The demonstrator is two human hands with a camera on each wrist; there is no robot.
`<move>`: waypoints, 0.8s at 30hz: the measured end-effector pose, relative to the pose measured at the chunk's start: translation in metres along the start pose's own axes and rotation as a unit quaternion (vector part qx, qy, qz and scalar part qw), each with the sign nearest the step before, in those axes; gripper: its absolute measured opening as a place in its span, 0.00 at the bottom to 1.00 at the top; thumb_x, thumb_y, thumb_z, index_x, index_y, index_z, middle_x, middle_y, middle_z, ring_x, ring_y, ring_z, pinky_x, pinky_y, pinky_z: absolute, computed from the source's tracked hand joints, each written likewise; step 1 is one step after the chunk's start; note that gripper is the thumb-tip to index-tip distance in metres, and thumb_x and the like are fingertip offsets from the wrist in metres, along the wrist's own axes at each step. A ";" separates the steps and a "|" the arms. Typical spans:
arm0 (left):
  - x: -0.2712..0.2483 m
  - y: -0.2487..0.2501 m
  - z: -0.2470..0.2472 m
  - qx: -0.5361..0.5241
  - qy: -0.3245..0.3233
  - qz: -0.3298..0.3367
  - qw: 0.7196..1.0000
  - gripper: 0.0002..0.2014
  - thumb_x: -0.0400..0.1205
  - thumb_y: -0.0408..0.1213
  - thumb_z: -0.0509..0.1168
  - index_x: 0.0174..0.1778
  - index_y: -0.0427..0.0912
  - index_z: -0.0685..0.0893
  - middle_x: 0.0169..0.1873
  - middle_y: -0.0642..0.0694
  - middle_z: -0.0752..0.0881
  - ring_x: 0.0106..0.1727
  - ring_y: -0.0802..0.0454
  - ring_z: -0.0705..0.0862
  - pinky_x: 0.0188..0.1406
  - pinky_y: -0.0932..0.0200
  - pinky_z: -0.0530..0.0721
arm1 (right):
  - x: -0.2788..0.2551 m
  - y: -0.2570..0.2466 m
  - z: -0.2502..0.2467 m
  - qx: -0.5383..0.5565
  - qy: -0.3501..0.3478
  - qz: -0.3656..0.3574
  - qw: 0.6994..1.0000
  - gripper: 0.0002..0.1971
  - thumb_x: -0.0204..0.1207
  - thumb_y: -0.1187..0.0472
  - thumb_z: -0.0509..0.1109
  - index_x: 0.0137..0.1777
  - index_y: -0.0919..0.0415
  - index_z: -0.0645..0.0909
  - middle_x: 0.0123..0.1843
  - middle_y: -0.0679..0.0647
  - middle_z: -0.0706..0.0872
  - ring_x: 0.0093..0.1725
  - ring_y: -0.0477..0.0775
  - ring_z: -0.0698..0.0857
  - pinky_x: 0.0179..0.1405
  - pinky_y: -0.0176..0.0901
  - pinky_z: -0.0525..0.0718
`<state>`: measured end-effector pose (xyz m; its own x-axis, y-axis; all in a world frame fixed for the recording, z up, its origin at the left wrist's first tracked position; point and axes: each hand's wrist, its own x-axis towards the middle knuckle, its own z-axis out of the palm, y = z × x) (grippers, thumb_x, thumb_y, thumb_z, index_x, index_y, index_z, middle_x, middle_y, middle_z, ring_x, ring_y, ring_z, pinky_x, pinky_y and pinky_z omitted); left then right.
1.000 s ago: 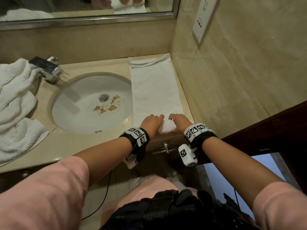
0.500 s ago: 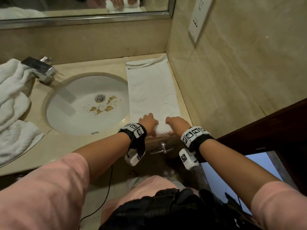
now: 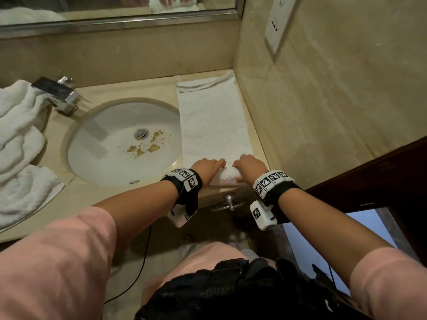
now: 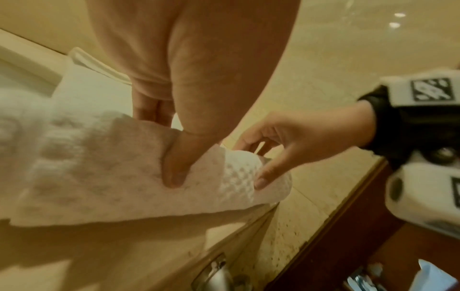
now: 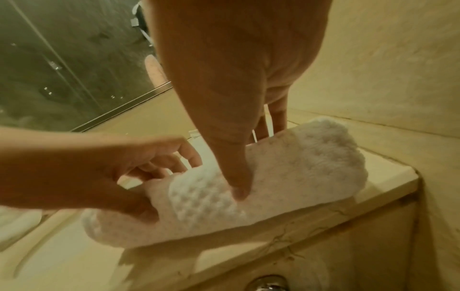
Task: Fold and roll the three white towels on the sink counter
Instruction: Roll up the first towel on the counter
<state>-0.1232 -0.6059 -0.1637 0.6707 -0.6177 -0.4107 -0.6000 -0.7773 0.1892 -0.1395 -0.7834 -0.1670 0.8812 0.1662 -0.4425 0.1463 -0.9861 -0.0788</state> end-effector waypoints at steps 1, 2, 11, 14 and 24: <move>0.003 -0.003 -0.002 -0.016 -0.012 0.000 1.000 0.27 0.78 0.25 0.63 0.72 0.44 0.66 0.55 0.39 0.83 0.50 0.41 0.81 0.44 0.53 0.75 | -0.003 0.000 0.002 -0.017 0.009 -0.008 1.000 0.25 0.72 0.55 0.76 0.69 0.55 0.77 0.60 0.56 0.79 0.60 0.58 0.80 0.56 0.50 0.82; 0.006 -0.006 -0.005 -0.027 -0.023 -0.001 0.999 0.27 0.78 0.25 0.63 0.72 0.45 0.65 0.54 0.39 0.83 0.50 0.41 0.81 0.45 0.53 0.75 | -0.006 0.000 0.003 -0.028 0.021 -0.020 0.999 0.27 0.72 0.55 0.76 0.70 0.55 0.74 0.61 0.56 0.79 0.60 0.58 0.79 0.56 0.49 0.82; 0.023 -0.016 -0.018 -0.017 -0.090 0.003 0.996 0.24 0.81 0.28 0.61 0.73 0.47 0.69 0.61 0.38 0.82 0.58 0.40 0.81 0.51 0.53 0.76 | -0.013 -0.016 0.006 -0.118 0.040 -0.021 0.992 0.22 0.55 0.62 0.83 0.49 0.61 0.80 0.44 0.57 0.84 0.44 0.58 0.83 0.36 0.47 0.77; 0.018 -0.015 -0.013 0.021 -0.072 0.020 0.997 0.25 0.82 0.26 0.59 0.75 0.46 0.70 0.65 0.38 0.80 0.63 0.40 0.80 0.59 0.52 0.77 | -0.003 -0.013 0.000 -0.104 0.017 -0.011 0.994 0.17 0.71 0.60 0.74 0.59 0.60 0.77 0.54 0.57 0.84 0.56 0.59 0.81 0.49 0.49 0.79; -0.002 0.016 0.015 0.111 0.013 -0.012 0.994 0.23 0.83 0.26 0.54 0.75 0.29 0.63 0.65 0.34 0.76 0.62 0.38 0.78 0.58 0.50 0.78 | 0.023 0.001 -0.018 0.022 -0.051 0.010 0.998 0.25 0.64 0.59 0.82 0.62 0.50 0.83 0.58 0.50 0.87 0.58 0.54 0.84 0.56 0.48 0.84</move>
<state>-0.1404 -0.6152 -0.1735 0.6948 -0.6047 -0.3893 -0.6636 -0.7477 -0.0229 -0.1107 -0.7808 -0.1613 0.8331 0.1480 -0.5329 0.1075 -0.9885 -0.1063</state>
